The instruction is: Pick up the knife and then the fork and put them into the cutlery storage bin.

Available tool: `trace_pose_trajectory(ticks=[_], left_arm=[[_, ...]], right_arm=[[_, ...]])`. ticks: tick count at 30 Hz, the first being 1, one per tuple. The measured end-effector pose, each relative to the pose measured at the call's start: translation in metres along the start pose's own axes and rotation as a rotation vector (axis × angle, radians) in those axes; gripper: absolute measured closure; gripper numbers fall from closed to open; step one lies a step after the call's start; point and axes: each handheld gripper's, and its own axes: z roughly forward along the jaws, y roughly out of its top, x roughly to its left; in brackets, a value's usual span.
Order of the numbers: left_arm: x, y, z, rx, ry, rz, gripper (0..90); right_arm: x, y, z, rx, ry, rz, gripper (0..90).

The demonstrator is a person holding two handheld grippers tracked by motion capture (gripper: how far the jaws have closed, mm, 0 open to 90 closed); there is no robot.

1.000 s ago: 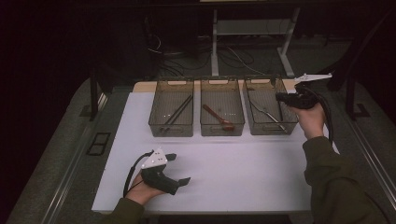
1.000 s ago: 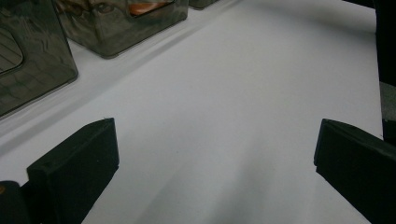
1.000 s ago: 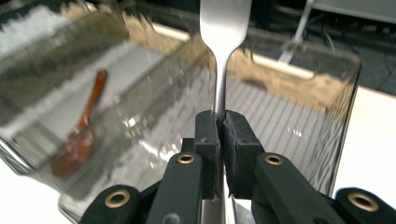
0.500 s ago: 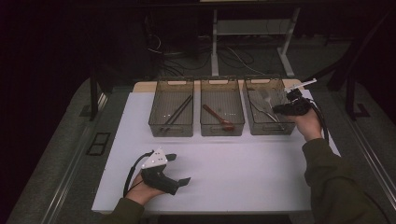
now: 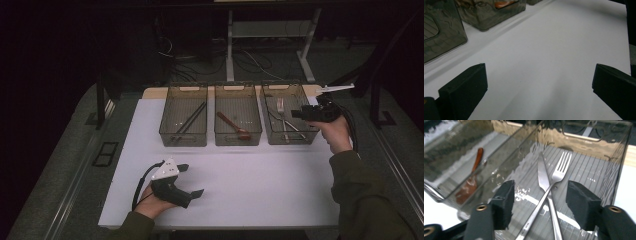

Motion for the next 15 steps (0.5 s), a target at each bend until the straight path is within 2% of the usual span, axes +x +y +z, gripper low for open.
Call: trace_pose_trajectory(ticks=[3, 9, 15], left_arm=[[0.0, 0.0, 0.0, 0.001, 0.004, -0.001, 0.0], [0.001, 0.0, 0.001, 0.003, 0.004, 0.0, 0.0], [0.001, 0.0, 0.0, 0.0, 0.002, 0.003, 0.0]], right_arm=[[0.003, -0.005, -0.007, -0.04, 0.023, 0.005, 35.1], [0.013, -0.015, -0.017, -0.068, 0.062, -0.03, 29.6], [0.032, -0.022, -0.027, -0.1, 0.078, -0.071, 25.0]])
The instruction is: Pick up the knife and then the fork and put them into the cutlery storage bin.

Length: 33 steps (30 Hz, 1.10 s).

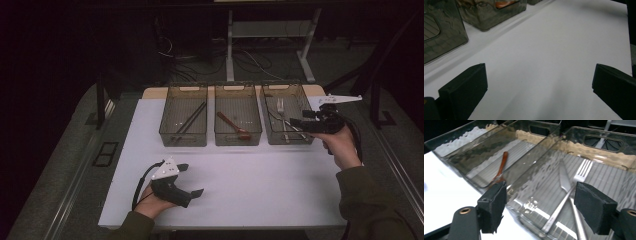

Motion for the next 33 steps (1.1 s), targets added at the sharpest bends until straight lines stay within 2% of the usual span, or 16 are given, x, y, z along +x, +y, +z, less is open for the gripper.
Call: trace_pose_trajectory(ticks=[2, 7, 13, 23, 33], left_arm=[[0.0, 0.0, 0.0, 0.0, -0.002, -0.001, 0.0], [-0.001, 0.0, -0.001, -0.003, -0.002, 0.002, 0.0], [-0.001, 0.0, -0.001, -0.001, -0.001, 0.006, 0.0], [-0.002, 0.0, -0.002, -0.002, -0.004, 0.007, 0.0], [-0.002, 0.001, -0.003, -0.005, -0.004, 0.006, 0.0]], right_arm=[[0.011, -0.003, -0.004, -0.01, -0.01, -0.023, 24.3], [0.03, -0.014, -0.012, -0.036, 0.03, -0.041, 20.2], [0.05, -0.028, -0.018, -0.047, 0.043, -0.08, 18.3], [0.066, -0.052, -0.026, -0.076, 0.059, -0.084, 17.2], [0.079, -0.084, -0.029, -0.061, 0.082, -0.097, 14.6]])
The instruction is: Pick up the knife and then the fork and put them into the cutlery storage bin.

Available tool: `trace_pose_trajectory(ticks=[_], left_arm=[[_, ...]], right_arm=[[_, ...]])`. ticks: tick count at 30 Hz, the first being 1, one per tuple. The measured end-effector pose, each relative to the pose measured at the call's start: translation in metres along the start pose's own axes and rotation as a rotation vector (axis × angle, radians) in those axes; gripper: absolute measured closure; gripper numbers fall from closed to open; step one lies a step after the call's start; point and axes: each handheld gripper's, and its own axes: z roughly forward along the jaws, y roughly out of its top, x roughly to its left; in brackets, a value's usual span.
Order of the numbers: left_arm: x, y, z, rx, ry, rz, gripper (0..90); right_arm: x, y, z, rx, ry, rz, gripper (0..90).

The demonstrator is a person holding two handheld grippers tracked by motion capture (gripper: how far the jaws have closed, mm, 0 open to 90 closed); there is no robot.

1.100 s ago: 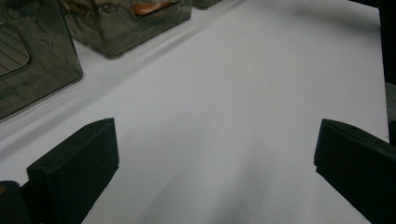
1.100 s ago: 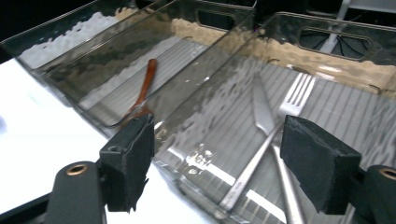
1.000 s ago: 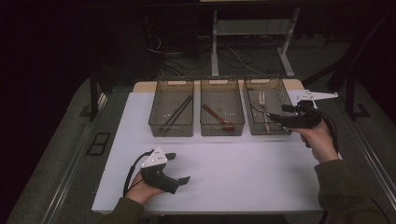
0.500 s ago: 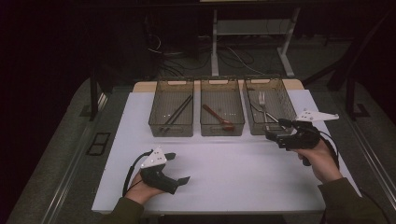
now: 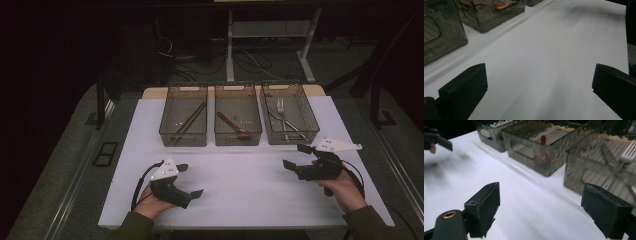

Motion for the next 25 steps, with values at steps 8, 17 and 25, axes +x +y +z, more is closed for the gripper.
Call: trace_pose_trajectory(ticks=[8, 17, 25], left_arm=[[-0.001, 0.0, 0.001, -0.001, -0.001, 0.001, 0.0], [-0.001, 0.0, 0.0, 0.0, -0.003, 0.0, 0.0], [-0.001, 0.0, 0.0, 0.01, 0.0, 0.005, 0.0]], right_arm=[[0.012, -0.028, -0.002, 0.029, 0.023, 0.018, 14.6], [0.01, -0.045, -0.011, 0.029, 0.013, 0.016, 14.6], [0.005, -0.048, -0.013, 0.033, 0.005, 0.013, 13.4]])
